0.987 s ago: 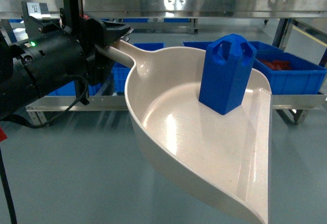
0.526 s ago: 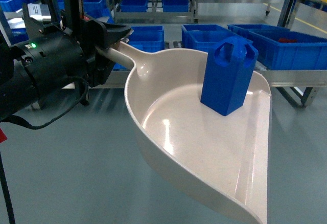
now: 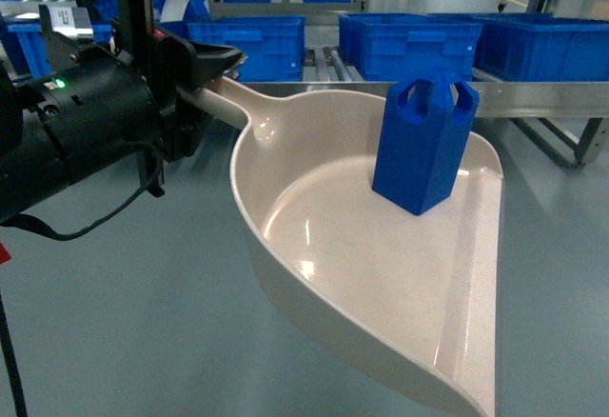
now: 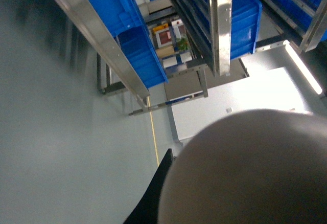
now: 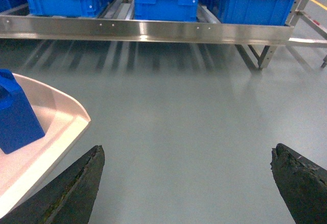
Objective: Place part in tray to right shelf
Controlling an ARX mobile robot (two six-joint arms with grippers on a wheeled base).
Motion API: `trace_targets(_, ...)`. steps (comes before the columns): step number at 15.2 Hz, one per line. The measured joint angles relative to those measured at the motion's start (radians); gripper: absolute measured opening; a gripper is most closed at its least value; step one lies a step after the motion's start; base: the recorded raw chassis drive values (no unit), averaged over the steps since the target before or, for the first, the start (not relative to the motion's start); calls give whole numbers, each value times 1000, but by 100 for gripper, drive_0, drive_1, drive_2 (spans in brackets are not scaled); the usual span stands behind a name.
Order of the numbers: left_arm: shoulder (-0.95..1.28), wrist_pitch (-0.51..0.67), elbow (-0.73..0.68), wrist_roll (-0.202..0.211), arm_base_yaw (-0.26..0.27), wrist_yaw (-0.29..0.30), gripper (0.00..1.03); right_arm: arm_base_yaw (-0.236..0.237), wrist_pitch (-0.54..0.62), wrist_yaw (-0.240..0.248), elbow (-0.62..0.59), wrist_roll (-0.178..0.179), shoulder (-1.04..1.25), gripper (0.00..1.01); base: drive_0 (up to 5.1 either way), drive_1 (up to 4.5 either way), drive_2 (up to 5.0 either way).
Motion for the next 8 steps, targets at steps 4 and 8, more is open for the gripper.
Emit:
trace_targets(4,0,-1,0,0,0,0,12,0,-2,0,-1,0,0,98,0,0,0)
trace_targets(8,0,-1,-2,0,0,1,12,0,-1,0,-1,0,0,98,0,0,0)
